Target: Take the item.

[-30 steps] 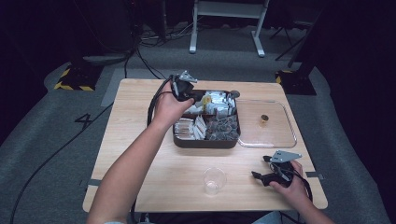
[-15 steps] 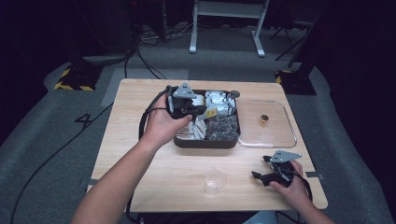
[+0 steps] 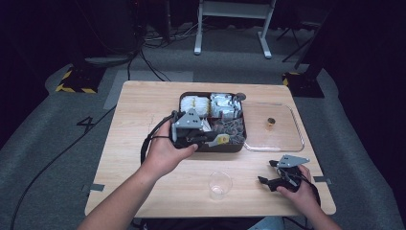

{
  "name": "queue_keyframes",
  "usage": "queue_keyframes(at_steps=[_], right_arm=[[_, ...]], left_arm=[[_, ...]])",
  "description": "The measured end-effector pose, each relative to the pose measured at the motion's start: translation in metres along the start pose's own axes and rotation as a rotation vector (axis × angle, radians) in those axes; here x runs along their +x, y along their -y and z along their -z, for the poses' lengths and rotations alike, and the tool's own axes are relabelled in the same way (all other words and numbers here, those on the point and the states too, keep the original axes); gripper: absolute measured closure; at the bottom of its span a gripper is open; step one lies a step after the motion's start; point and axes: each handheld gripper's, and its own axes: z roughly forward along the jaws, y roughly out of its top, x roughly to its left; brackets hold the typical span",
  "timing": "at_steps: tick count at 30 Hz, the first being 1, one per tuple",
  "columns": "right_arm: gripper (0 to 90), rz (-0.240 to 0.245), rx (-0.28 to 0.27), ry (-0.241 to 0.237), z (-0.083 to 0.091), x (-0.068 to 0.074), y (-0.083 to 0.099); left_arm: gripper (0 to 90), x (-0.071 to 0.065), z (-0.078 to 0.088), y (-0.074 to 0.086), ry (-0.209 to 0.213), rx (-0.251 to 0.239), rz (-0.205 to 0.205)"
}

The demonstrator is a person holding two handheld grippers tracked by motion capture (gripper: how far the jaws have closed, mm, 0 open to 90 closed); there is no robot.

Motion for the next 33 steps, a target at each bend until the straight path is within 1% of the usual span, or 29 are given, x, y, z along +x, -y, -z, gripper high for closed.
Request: queue_keyframes(at_steps=[6,8,11,15,17,20,24,26,30,33], right_arm=[[14.8,0.001,0.000,0.000,0.000,0.000,0.000],[14.8,0.002,0.000,-0.001,0.000,0.000,0.000],[14.8,0.003,0.000,-0.001,0.000,0.000,0.000],[14.8,0.003,0.000,-0.001,0.000,0.000,0.000],[14.8,0.003,0.000,-0.001,0.000,0.000,0.000],[14.8,0.003,0.000,-0.001,0.000,0.000,0.000],[14.8,0.003,0.000,-0.001,0.000,0.000,0.000],[14.8,0.002,0.000,-0.001,0.000,0.000,0.000],[14.8,0.002,0.000,-0.001,0.000,0.000,0.000],[14.8,0.002,0.000,-0.001,0.000,0.000,0.000]], left_arm=[[90.0,-0.017,-0.005,0.009,0.048,-0.006,-0.033],[90.0,-0.022,-0.008,0.013,0.070,-0.006,-0.038],[90.0,-0.029,-0.012,0.019,0.092,-0.006,-0.050],[90.0,-0.036,-0.017,0.027,0.093,-0.019,-0.067],[90.0,-0.040,-0.022,0.033,0.100,-0.023,-0.067],[90.0,-0.043,-0.030,0.042,0.119,-0.026,-0.055],[90.0,-0.044,-0.039,0.052,0.145,-0.023,-0.036],[90.0,-0.045,-0.044,0.057,0.141,-0.016,-0.048],[90.0,-0.046,-0.053,0.066,0.158,-0.016,-0.046],[90.0,-0.047,-0.055,0.070,0.163,-0.014,-0.047]])
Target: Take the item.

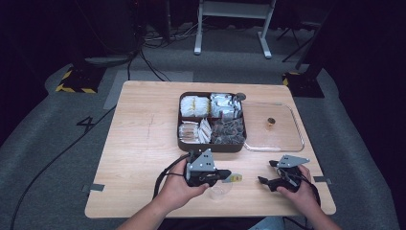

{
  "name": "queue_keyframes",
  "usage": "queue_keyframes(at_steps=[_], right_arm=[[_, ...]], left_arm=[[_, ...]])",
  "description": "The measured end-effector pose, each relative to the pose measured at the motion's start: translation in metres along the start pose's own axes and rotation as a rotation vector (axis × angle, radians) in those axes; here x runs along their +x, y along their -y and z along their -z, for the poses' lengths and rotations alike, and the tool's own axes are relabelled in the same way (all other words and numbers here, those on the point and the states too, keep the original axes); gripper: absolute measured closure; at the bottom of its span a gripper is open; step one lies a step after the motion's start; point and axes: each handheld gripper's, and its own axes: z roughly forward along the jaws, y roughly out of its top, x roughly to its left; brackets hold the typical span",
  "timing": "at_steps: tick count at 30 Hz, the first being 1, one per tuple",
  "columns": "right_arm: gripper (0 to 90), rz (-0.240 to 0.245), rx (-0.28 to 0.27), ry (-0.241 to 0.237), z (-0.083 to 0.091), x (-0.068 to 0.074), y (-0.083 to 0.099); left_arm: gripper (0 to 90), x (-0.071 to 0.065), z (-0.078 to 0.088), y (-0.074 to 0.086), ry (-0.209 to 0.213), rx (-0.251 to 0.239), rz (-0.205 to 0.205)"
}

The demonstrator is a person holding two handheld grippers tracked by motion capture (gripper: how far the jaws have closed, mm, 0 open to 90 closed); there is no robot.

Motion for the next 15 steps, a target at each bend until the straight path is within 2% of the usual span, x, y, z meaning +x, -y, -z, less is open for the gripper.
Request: queue_keyframes(at_steps=[5,15], right_arm=[[14.8,0.000,0.000,0.000,0.000,0.000,0.000],[14.8,0.000,0.000,0.000,0.000,0.000,0.000]], left_arm=[[90.0,-0.002,0.000,0.004,0.007,-0.003,-0.013],[90.0,-0.001,0.003,0.013,-0.001,-0.001,-0.004]])
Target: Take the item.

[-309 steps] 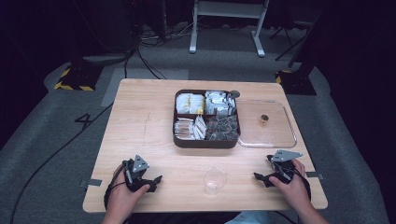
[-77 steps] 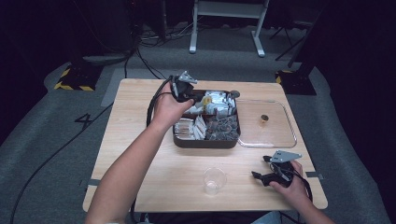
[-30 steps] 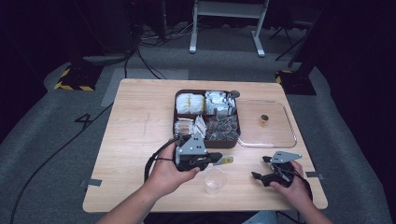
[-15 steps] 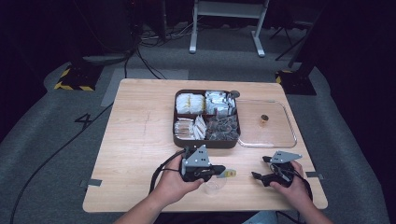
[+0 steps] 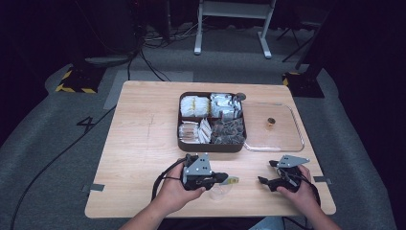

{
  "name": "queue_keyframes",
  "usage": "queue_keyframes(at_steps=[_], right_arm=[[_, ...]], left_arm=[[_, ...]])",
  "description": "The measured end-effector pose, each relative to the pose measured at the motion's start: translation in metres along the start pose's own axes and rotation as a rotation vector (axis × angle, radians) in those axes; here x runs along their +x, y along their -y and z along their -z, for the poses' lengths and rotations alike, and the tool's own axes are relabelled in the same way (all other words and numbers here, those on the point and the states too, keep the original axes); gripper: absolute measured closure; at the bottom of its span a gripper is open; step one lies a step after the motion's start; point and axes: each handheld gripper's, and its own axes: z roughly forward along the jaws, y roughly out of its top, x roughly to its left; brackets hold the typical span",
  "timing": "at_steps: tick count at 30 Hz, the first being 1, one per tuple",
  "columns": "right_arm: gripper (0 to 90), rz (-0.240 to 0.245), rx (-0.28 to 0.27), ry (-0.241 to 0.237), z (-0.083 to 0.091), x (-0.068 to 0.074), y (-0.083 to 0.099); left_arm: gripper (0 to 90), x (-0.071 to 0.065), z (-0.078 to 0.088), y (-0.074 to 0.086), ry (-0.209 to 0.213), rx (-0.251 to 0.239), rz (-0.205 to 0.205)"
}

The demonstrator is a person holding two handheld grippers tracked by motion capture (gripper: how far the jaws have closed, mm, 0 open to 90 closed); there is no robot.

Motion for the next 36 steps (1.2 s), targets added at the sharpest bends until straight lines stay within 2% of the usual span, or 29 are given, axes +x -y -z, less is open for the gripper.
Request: queue_keyframes(at_steps=[3,6,8,12,14,24,28,32,36], right_arm=[[14.8,0.000,0.000,0.000,0.000,0.000,0.000],[14.8,0.000,0.000,0.001,0.000,0.000,0.000],[14.8,0.000,0.000,0.000,0.000,0.000,0.000],[14.8,0.000,0.000,0.000,0.000,0.000,0.000],[14.8,0.000,0.000,0.000,0.000,0.000,0.000],[14.8,0.001,0.001,0.001,0.000,0.000,0.000],[14.9,-0.008,-0.001,0.010,0.000,0.001,0.000],[14.9,-0.011,0.000,0.013,0.000,0.002,0.000],[14.9,-0.013,-0.001,0.013,0.000,0.002,0.000]], left_arm=[[90.0,0.001,0.000,0.002,-0.002,0.002,0.005],[89.6,0.002,-0.001,0.003,0.022,0.012,0.012],[69.8,0.002,-0.002,0.003,0.029,0.025,0.007],[56.8,0.002,-0.002,0.003,0.021,0.025,0.005],[52.9,0.004,-0.002,0.004,-0.001,0.026,0.003],[45.5,0.004,0.001,0.000,-0.066,0.042,-0.017],[43.5,0.003,0.008,-0.004,-0.118,0.045,0.002],[41.8,0.005,0.017,-0.005,-0.151,0.052,0.021],[39.5,0.009,0.030,-0.006,-0.209,0.074,0.037]])
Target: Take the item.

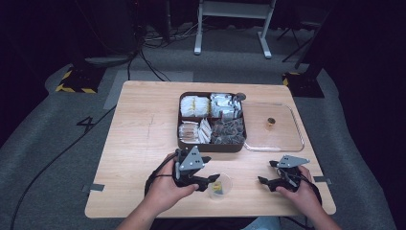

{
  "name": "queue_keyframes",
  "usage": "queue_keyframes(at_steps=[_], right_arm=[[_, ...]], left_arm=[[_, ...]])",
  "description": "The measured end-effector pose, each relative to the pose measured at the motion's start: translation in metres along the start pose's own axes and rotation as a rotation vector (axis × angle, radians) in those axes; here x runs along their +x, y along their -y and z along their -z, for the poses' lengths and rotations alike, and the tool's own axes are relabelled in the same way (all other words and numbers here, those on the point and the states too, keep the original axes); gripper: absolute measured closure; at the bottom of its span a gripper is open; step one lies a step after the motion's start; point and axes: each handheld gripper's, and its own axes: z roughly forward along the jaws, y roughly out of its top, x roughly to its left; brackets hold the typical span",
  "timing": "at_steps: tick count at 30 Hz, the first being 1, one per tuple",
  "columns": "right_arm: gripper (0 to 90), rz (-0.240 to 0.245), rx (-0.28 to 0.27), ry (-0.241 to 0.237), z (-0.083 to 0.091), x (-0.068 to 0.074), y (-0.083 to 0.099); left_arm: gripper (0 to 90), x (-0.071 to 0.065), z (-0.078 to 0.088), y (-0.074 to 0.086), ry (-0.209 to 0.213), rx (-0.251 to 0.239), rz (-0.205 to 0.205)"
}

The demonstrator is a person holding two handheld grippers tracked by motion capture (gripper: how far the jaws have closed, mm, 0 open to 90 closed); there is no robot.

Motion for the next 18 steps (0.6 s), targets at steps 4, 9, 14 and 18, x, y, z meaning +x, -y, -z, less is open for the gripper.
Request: queue_keyframes(at_steps=[4,9,14,18], right_arm=[[14.9,0.000,0.000,0.000,0.000,0.000,0.000],[14.9,-0.001,0.000,-0.002,0.000,0.000,0.000],[14.9,-0.001,0.000,0.000,-0.001,0.000,-0.001],[14.9,-0.001,0.000,0.000,-0.001,0.000,-0.001]], left_arm=[[37.4,0.006,0.011,0.007,-0.049,0.012,0.035],[35.7,0.016,0.023,0.019,-0.106,0.035,0.056],[34.9,0.027,0.031,0.036,-0.141,0.059,0.086],[34.5,0.039,0.035,0.050,-0.144,0.059,0.107]])
